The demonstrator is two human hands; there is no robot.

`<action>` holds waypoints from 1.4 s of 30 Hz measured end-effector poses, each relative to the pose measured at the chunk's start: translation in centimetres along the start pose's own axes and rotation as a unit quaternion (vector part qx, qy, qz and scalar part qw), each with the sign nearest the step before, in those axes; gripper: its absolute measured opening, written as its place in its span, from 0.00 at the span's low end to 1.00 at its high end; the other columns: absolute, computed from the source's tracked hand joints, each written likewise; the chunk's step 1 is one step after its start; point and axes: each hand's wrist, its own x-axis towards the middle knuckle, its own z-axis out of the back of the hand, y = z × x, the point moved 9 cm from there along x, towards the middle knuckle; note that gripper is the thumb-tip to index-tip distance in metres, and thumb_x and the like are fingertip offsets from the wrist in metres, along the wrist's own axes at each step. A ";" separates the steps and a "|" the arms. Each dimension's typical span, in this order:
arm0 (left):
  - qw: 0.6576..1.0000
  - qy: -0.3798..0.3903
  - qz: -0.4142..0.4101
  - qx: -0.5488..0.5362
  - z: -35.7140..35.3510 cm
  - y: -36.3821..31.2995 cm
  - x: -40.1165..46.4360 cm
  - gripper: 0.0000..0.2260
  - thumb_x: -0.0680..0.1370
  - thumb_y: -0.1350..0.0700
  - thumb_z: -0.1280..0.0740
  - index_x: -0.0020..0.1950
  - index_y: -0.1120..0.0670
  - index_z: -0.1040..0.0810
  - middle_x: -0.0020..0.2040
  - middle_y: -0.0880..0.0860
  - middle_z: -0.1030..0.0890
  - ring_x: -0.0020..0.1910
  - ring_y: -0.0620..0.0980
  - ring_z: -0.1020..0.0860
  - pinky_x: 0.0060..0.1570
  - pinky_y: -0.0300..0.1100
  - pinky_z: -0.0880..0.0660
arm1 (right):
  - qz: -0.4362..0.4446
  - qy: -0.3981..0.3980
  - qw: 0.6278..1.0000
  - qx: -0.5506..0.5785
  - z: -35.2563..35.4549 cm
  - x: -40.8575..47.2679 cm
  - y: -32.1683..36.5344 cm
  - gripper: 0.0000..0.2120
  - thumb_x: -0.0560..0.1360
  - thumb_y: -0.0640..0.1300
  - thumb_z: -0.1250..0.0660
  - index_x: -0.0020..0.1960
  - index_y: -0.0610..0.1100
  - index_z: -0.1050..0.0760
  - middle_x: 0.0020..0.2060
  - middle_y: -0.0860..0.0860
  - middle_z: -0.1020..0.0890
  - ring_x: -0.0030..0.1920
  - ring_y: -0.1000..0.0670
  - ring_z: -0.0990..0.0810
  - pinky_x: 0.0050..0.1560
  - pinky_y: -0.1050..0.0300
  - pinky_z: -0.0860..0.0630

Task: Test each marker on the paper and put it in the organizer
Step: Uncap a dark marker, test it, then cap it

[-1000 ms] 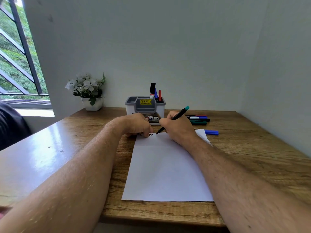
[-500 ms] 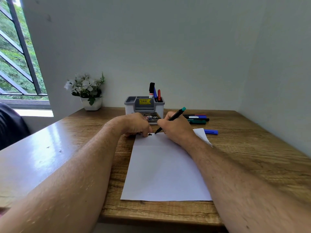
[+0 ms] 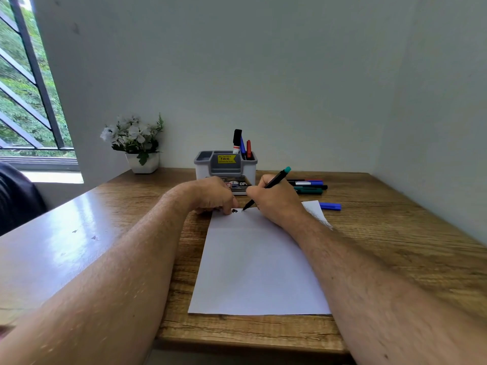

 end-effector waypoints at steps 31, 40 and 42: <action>1.000 0.001 0.002 0.001 0.1 0.5 0.5 0.09 0.74 0.65 0.32 0.50 0.54 0.20 0.38 0.48 0.23 0.35 0.47 0.29 0.35 0.40 0.32 | -0.011 -0.025 0.999 0.023 0.5 0.2 -0.3 0.14 0.73 0.45 0.31 0.32 0.45 0.31 0.32 0.48 0.23 0.32 0.52 0.26 0.30 0.61 0.34; 1.000 -0.005 -0.005 0.009 0.2 0.4 0.7 0.09 0.73 0.65 0.32 0.51 0.54 0.20 0.39 0.48 0.23 0.38 0.47 0.27 0.39 0.42 0.30 | -0.005 0.007 1.000 0.000 -0.1 -0.1 0.1 0.12 0.74 0.46 0.32 0.34 0.46 0.29 0.31 0.50 0.20 0.32 0.54 0.25 0.31 0.60 0.33; 1.000 -0.004 -0.006 0.010 0.1 0.4 0.8 0.10 0.73 0.65 0.32 0.52 0.55 0.19 0.40 0.47 0.22 0.38 0.48 0.27 0.41 0.43 0.30 | -0.004 0.009 1.000 0.005 -0.2 -0.1 0.1 0.13 0.74 0.45 0.31 0.33 0.46 0.30 0.29 0.50 0.22 0.31 0.53 0.25 0.31 0.60 0.33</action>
